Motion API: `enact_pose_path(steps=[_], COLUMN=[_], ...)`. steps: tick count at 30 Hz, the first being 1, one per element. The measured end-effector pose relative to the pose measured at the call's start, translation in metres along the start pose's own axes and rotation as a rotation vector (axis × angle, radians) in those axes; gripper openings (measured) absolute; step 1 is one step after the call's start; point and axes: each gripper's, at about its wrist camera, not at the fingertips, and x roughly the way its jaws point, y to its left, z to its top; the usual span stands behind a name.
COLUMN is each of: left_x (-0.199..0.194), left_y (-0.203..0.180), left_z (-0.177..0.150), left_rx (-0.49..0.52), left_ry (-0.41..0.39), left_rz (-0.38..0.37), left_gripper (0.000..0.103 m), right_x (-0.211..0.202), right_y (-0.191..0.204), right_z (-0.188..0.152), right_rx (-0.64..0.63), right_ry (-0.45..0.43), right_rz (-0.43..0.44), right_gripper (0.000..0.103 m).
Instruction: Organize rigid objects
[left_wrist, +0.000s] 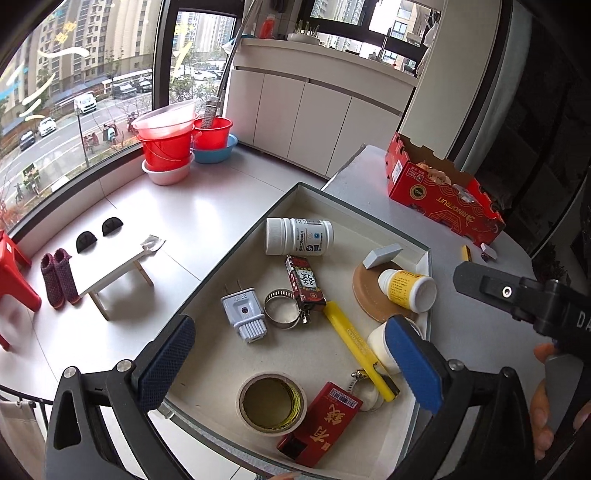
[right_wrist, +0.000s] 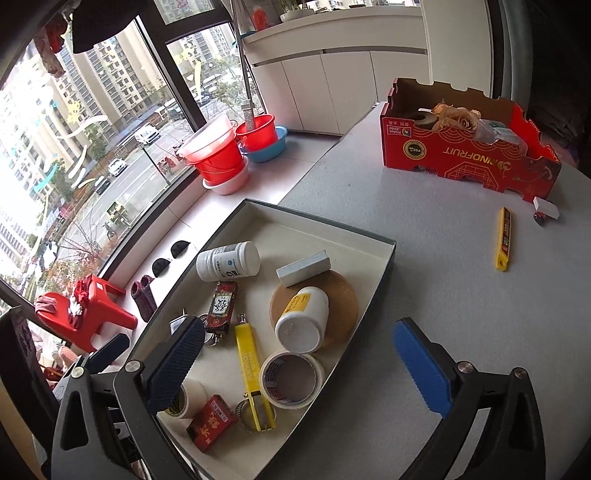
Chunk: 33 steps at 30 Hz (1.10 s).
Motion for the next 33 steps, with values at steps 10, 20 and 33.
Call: enact_pose_path(steps=[10, 20, 33], left_x=[-0.026, -0.029, -0.03], left_y=[-0.003, -0.012, -0.023], left_z=[-0.041, -0.054, -0.056], left_rx=[0.041, 0.066, 0.113], left_ry=[0.029, 0.051, 0.055], left_rz=[0.174, 0.164, 0.151], left_gripper=[0.103, 0.103, 0.103], right_x=[-0.006, -0.017, -0.012], right_y=[0.021, 0.025, 0.033], right_z=[-0.055, -0.067, -0.071], right_rx=[-0.059, -0.107, -0.124], right_ry=[0.058, 0.056, 0.078], right_rz=[-0.069, -0.122, -0.114], right_gripper=[0.103, 0.103, 0.103])
